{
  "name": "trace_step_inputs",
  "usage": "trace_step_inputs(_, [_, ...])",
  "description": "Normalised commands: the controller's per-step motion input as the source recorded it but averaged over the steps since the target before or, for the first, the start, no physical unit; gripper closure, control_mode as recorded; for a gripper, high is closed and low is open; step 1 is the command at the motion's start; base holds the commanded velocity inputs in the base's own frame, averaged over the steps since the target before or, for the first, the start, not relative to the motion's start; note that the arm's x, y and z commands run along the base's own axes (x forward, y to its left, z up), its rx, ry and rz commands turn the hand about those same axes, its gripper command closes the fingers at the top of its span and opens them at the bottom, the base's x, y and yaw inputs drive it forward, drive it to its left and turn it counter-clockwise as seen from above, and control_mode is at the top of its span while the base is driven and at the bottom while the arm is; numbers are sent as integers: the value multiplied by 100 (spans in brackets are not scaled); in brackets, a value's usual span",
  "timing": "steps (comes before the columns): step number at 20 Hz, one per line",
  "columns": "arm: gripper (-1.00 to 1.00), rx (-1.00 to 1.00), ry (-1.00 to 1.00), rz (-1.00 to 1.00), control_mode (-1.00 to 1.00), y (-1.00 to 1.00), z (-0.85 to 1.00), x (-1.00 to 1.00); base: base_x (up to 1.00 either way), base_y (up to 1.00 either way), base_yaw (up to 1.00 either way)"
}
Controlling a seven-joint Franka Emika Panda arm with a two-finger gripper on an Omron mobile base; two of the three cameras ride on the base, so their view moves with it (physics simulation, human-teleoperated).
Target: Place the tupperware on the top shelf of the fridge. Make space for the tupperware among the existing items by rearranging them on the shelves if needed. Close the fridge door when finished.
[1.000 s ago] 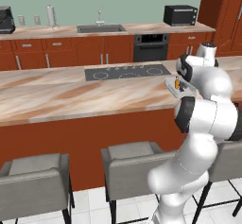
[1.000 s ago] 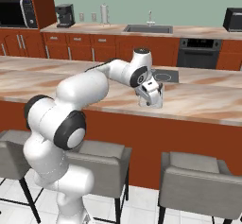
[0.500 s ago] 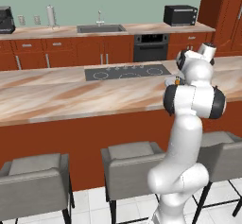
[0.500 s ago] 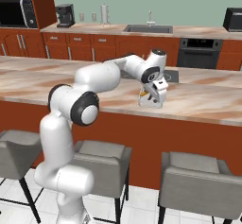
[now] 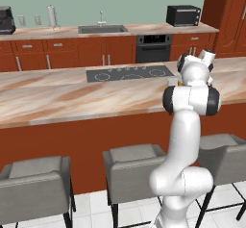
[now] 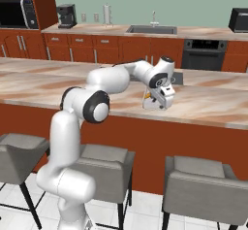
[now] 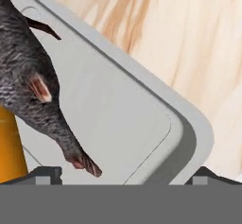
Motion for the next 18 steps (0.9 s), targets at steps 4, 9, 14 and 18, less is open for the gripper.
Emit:
trace_step_inputs(4, [-100, 0, 0, 0, -100, 2, -23, 41, 0, 0, 0])
trace_step_inputs(9, [-100, 0, 0, -1, -100, 10, -23, 9, 0, 0, 0])
trace_step_inputs(14, [-100, 0, 8, -14, -100, 0, 7, -8, 0, 0, 0])
trace_step_inputs(18, [-100, -4, 19, -22, -100, 0, 22, 0, 0, 0, 0])
